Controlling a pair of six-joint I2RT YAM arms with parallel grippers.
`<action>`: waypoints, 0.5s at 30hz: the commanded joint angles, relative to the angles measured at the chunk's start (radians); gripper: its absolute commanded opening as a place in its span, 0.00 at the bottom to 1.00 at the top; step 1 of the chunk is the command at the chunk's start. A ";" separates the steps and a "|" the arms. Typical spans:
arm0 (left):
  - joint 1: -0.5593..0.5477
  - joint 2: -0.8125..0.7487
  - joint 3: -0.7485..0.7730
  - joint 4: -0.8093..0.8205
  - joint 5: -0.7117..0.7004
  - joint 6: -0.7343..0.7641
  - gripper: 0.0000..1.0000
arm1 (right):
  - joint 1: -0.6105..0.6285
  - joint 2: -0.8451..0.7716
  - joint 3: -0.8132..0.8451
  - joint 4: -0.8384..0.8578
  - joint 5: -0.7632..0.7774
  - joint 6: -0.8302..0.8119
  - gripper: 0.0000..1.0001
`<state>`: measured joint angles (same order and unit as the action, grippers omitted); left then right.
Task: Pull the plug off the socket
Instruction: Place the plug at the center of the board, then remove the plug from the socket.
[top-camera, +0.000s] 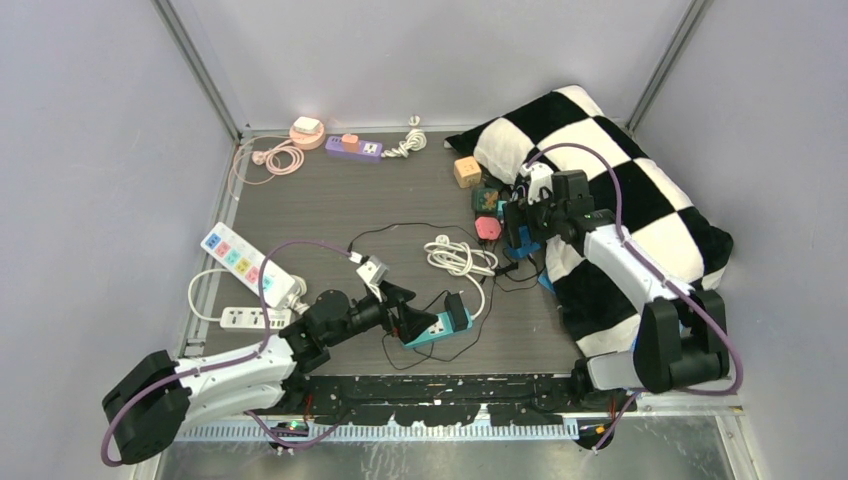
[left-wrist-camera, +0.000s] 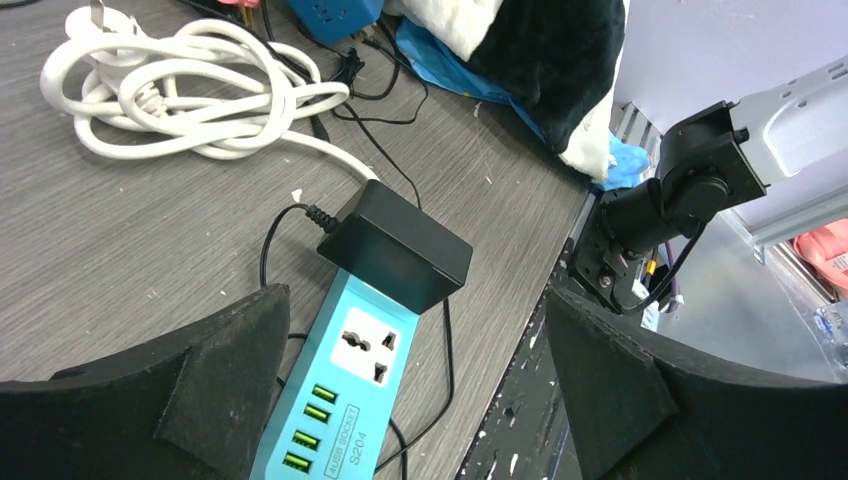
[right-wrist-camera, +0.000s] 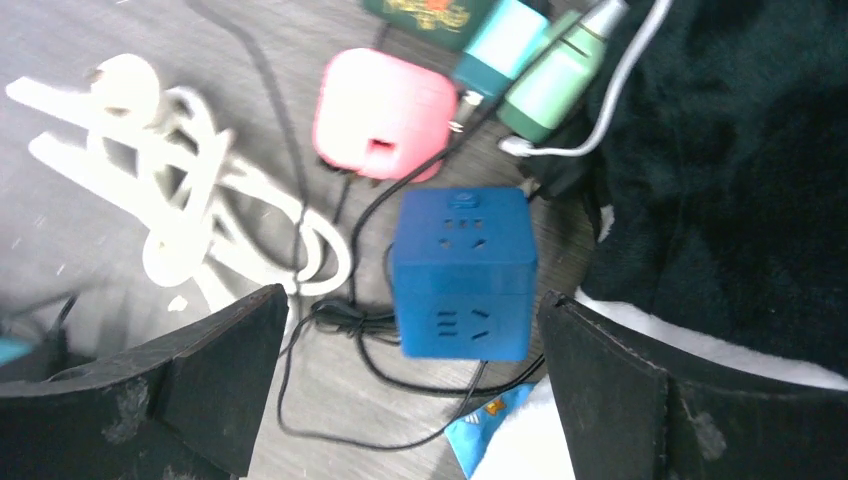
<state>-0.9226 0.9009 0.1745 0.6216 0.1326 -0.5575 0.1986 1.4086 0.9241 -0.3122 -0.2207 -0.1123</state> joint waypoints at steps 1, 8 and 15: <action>0.002 -0.058 0.044 -0.066 -0.011 0.041 1.00 | -0.007 -0.137 0.055 -0.119 -0.224 -0.215 1.00; 0.003 -0.086 0.059 -0.159 -0.027 0.048 1.00 | -0.006 -0.239 0.013 -0.228 -0.554 -0.393 1.00; 0.002 -0.080 0.063 -0.193 -0.072 0.021 1.00 | -0.004 -0.233 0.018 -0.282 -0.696 -0.412 1.00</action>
<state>-0.9226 0.8268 0.1963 0.4419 0.0986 -0.5362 0.1944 1.1790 0.9344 -0.5552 -0.7811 -0.4835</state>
